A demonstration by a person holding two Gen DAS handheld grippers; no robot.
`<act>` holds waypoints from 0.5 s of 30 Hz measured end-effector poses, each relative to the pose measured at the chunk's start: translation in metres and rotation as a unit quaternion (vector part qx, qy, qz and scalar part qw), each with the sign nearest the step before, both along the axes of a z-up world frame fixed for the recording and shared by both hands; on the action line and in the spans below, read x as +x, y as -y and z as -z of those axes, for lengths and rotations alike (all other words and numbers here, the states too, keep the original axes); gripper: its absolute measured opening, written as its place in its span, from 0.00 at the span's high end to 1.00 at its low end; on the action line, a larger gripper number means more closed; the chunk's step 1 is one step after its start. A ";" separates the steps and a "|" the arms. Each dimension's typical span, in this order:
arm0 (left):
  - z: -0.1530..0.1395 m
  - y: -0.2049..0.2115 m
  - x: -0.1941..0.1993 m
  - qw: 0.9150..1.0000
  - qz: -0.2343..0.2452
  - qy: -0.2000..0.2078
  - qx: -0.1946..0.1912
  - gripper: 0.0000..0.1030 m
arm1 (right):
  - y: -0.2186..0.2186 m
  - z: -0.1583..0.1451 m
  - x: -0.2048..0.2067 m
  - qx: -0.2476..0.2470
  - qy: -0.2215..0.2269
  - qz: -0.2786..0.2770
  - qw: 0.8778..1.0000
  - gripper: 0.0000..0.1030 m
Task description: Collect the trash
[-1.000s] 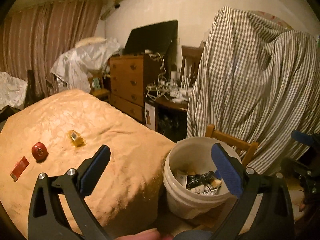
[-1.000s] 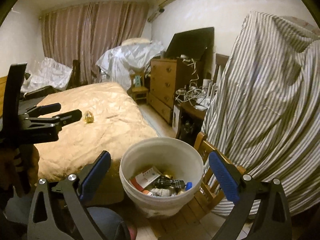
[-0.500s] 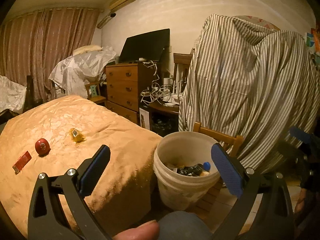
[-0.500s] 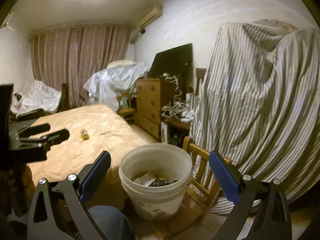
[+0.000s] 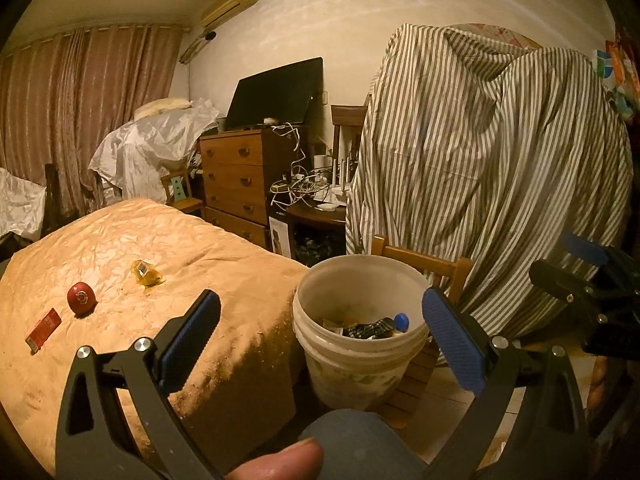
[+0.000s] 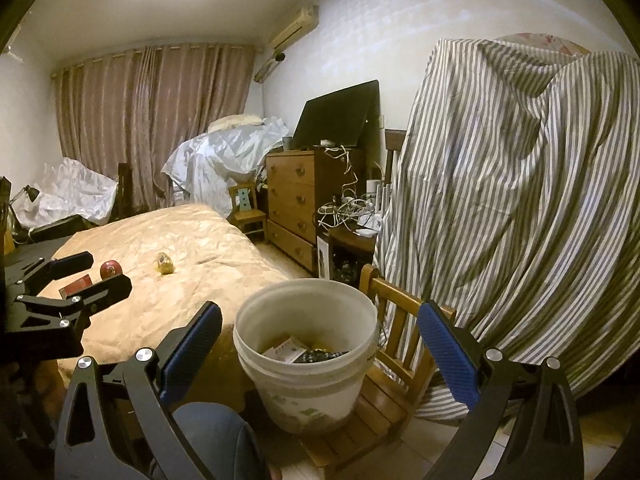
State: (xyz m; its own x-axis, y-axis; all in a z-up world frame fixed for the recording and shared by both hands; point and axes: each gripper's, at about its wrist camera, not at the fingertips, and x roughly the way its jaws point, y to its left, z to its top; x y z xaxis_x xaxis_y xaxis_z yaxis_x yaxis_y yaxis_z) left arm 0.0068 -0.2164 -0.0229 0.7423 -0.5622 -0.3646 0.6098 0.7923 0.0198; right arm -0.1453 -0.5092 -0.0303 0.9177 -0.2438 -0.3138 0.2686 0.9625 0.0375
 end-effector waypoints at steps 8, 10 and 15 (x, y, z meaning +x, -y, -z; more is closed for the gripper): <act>0.000 0.002 -0.002 1.000 0.004 0.001 0.003 0.05 | 0.002 0.001 0.003 0.005 -0.005 0.001 1.000 0.05; 0.001 0.001 -0.003 1.000 0.006 0.002 0.004 0.05 | 0.002 0.003 0.003 0.004 -0.005 0.001 1.000 0.05; 0.001 0.003 -0.001 1.000 0.009 -0.004 0.005 0.05 | 0.001 0.004 0.004 0.004 -0.005 0.000 1.000 0.05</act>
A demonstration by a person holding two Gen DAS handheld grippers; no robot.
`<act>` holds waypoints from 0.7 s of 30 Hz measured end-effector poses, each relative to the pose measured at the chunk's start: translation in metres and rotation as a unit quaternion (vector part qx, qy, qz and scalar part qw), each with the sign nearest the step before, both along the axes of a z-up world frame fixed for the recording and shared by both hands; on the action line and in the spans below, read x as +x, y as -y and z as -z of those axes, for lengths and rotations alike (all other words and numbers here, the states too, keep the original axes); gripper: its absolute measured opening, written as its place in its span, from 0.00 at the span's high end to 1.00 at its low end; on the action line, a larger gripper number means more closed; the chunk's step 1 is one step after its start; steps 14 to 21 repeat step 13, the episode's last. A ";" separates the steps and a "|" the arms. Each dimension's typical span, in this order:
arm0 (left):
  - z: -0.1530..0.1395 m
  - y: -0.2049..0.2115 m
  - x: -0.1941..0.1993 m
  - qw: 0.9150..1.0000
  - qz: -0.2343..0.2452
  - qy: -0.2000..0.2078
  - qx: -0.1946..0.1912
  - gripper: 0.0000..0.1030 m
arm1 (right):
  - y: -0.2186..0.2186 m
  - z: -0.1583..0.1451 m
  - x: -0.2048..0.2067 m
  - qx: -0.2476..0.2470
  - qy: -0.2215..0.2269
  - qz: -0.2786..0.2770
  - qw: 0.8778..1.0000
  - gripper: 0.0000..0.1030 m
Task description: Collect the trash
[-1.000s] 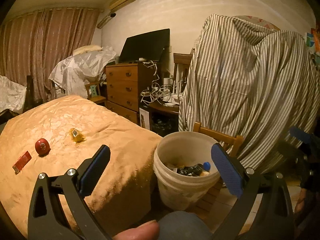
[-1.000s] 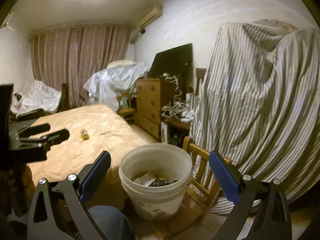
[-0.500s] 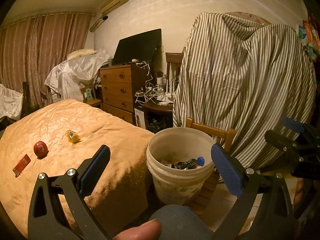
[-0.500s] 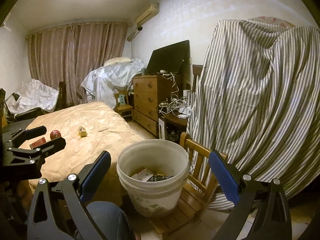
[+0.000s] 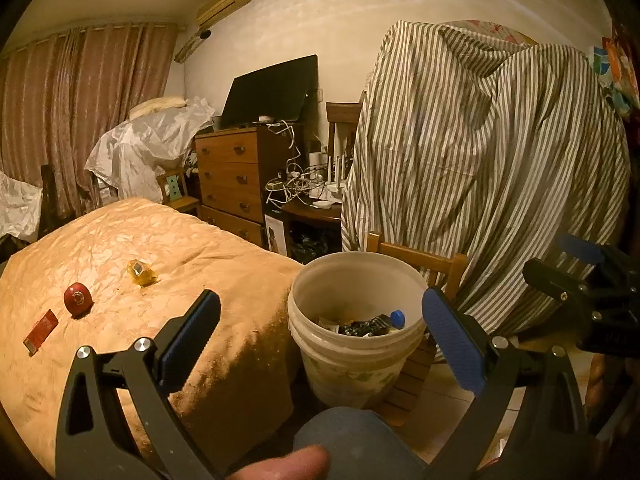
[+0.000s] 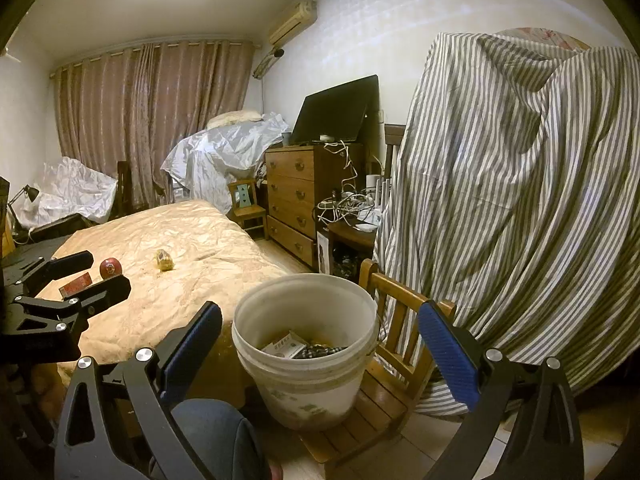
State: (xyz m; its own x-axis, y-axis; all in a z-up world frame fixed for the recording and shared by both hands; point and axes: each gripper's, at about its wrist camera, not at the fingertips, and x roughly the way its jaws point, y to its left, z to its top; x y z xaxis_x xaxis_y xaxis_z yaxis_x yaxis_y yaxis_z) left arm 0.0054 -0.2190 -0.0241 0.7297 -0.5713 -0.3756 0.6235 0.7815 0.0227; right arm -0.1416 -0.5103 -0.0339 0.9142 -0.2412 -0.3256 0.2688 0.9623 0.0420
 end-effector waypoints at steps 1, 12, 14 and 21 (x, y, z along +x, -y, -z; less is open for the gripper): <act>0.000 0.001 0.000 1.000 0.001 0.000 0.000 0.05 | 0.000 0.001 0.000 0.000 0.000 0.000 1.000 0.05; 0.002 -0.001 0.005 1.000 0.001 -0.016 0.000 0.05 | -0.001 0.000 0.000 0.000 -0.001 0.000 1.000 0.05; 0.001 0.000 0.005 1.000 0.002 -0.016 0.000 0.05 | -0.001 0.001 0.000 0.000 -0.001 0.000 1.000 0.05; 0.001 0.000 0.005 1.000 0.002 -0.016 0.000 0.05 | -0.001 0.001 0.000 0.000 -0.001 0.000 1.000 0.05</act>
